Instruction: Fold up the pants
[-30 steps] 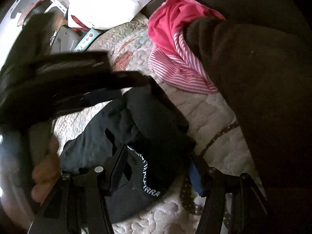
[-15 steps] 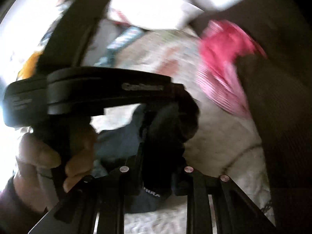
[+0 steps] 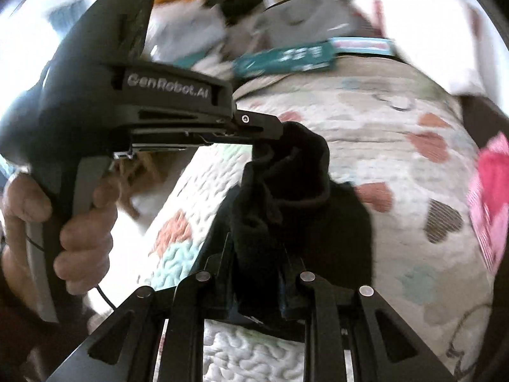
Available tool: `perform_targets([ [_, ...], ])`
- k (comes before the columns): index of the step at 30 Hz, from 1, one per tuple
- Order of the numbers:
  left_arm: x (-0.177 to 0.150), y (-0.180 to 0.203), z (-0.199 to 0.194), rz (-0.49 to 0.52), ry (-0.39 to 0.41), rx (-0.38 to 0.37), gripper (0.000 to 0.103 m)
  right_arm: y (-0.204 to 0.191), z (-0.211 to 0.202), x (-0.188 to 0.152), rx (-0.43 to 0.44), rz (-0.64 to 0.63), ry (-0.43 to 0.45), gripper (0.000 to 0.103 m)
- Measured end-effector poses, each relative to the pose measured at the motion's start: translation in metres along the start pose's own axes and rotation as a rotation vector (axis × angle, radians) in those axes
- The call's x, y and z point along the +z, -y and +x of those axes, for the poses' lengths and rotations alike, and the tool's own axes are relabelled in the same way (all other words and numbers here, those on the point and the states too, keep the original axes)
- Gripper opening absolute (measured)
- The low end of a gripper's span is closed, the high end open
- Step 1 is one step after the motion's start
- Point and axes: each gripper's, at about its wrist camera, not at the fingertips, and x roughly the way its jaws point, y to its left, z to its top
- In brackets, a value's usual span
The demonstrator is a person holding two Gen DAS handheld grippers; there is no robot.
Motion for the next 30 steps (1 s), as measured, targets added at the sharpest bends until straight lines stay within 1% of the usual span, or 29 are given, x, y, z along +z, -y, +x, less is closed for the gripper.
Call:
perform_targets([
  [2,-0.01,-0.031,0.005,-0.079,0.011,0.036,0.012,-0.022,0.02,-0.005,-0.012,-0.068,-0.044,0.023],
  [4,-0.016,-0.056,0.011,-0.151,0.011,0.053,0.012,-0.038,0.041,-0.01,-0.038,-0.128,-0.084,0.024],
  [7,-0.025,-0.093,0.018,-0.268,0.009,0.067,0.012,-0.056,0.063,-0.022,-0.081,-0.213,-0.114,0.034],
  [8,-0.026,-0.105,0.02,-0.31,-0.001,0.077,0.012,-0.062,0.069,-0.026,-0.1,-0.239,-0.12,0.043],
  [9,-0.026,-0.111,0.019,-0.333,0.0,0.092,0.012,-0.069,0.073,-0.032,-0.113,-0.266,-0.125,0.049],
  [10,-0.025,-0.118,0.019,-0.366,0.002,0.101,0.012,-0.072,0.074,-0.035,-0.112,-0.279,-0.124,0.063],
  [11,-0.024,-0.125,0.015,-0.4,0.014,0.116,0.012,-0.078,0.074,-0.039,-0.111,-0.301,-0.121,0.072],
  [13,-0.024,-0.131,0.009,-0.43,0.024,0.142,0.013,-0.094,0.073,-0.048,-0.134,-0.364,-0.115,0.078],
  [15,-0.025,-0.133,0.001,-0.437,0.034,0.166,0.015,-0.105,0.068,-0.053,-0.155,-0.427,-0.105,0.08],
  [17,-0.027,-0.125,-0.009,-0.411,0.058,0.187,0.02,-0.116,0.055,-0.06,-0.167,-0.501,-0.076,0.08],
  [19,-0.028,-0.111,-0.019,-0.364,0.077,0.193,0.027,-0.122,0.032,-0.069,-0.154,-0.562,-0.036,0.08],
  [21,-0.027,-0.098,-0.023,-0.318,0.087,0.196,0.029,-0.121,0.014,-0.076,-0.181,-0.606,0.0,0.081],
  [23,-0.028,-0.079,-0.023,-0.251,0.096,0.19,0.032,-0.113,-0.004,-0.084,-0.192,-0.617,0.015,0.081],
  [25,-0.028,-0.056,-0.019,-0.16,0.095,0.179,0.038,-0.098,-0.016,-0.088,-0.206,-0.579,-0.003,0.081],
  [27,-0.029,-0.032,-0.007,-0.062,0.072,0.18,0.04,-0.072,-0.022,-0.087,-0.232,-0.497,-0.031,0.081],
  [28,-0.03,-0.022,0.002,-0.011,0.057,0.194,0.041,-0.055,-0.024,-0.086,-0.253,-0.441,-0.046,0.081],
  [29,-0.032,-0.012,0.012,0.053,0.042,0.257,0.041,-0.043,-0.025,-0.084,-0.268,-0.393,-0.058,0.081],
  [30,-0.034,-0.008,0.021,0.094,0.033,0.33,0.041,-0.032,-0.025,-0.083,-0.278,-0.348,-0.069,0.081],
])
